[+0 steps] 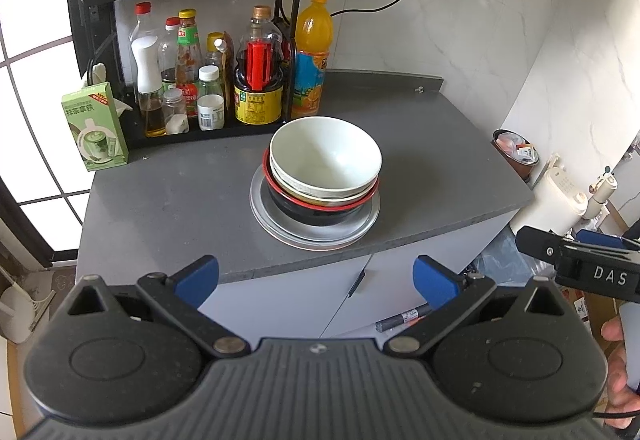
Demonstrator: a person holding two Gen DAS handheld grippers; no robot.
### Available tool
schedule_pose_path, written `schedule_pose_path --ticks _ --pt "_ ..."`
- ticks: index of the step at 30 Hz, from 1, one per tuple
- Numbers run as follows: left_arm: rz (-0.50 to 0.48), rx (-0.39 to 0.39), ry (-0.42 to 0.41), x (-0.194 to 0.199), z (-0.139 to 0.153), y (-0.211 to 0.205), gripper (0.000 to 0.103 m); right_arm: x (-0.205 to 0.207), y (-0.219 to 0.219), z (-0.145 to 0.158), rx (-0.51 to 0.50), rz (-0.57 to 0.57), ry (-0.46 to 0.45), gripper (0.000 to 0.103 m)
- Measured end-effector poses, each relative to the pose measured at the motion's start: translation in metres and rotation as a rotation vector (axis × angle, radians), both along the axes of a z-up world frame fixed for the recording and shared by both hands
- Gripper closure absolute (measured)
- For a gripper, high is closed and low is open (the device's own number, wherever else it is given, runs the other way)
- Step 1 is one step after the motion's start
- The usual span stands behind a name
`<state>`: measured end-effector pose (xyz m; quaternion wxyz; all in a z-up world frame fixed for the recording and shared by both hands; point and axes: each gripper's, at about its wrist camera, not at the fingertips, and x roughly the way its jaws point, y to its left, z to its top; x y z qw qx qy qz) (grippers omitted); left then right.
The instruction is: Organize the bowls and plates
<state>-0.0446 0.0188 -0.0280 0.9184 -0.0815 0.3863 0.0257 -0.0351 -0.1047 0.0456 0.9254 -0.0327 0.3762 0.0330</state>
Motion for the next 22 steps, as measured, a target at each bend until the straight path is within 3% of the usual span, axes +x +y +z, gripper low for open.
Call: schedule_pose_path --ticks 22 --pt "0.007 0.014 -0.012 0.013 0.005 -0.019 0.001 0.013 -0.010 0.005 -0.006 0.025 -0.014 0.000"
